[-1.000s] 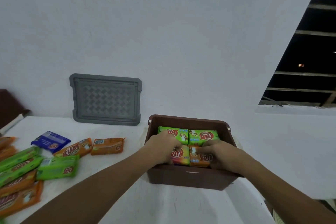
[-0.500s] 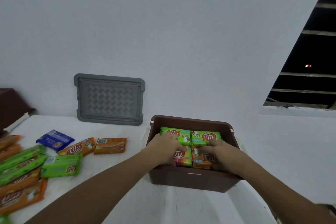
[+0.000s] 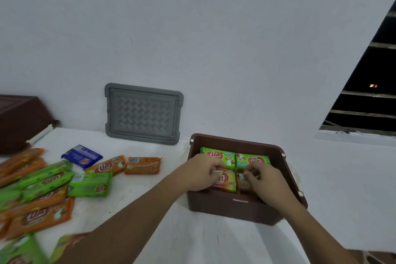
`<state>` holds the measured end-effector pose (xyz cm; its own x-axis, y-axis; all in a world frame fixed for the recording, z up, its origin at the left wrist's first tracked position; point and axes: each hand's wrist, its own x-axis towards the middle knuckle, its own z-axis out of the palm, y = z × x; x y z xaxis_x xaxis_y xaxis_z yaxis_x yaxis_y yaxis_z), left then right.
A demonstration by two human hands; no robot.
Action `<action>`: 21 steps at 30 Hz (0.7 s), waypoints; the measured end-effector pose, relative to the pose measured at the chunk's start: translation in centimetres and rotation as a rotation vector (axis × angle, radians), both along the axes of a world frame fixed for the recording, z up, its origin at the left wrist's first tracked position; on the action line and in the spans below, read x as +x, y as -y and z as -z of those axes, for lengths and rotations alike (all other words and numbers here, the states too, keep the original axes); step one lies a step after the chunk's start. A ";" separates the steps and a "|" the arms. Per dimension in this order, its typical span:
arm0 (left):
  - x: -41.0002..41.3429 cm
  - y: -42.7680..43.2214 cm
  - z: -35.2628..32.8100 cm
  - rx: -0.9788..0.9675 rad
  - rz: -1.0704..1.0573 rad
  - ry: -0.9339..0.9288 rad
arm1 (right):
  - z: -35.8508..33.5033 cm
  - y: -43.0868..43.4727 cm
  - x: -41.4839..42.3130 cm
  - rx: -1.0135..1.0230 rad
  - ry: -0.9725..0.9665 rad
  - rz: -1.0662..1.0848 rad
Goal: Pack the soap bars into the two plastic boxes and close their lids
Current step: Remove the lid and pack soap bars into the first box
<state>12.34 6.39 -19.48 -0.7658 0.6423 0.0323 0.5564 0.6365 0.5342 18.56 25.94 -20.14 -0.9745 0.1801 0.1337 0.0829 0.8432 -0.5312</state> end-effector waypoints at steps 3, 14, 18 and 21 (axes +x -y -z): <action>1.7 2.4 0.6 0.252 -0.102 -0.039 | 0.5 2.8 0.3 0.004 -0.193 0.039; 7.1 20.9 7.6 0.231 -0.710 -0.135 | 3.5 18.4 0.6 0.121 -0.672 -0.461; 9.0 28.4 7.9 -0.027 -0.870 -0.028 | 5.9 23.5 0.9 0.097 -0.517 -0.684; 10.4 32.3 7.8 -0.113 -0.735 0.130 | 7.0 26.3 1.3 0.114 -0.259 -0.836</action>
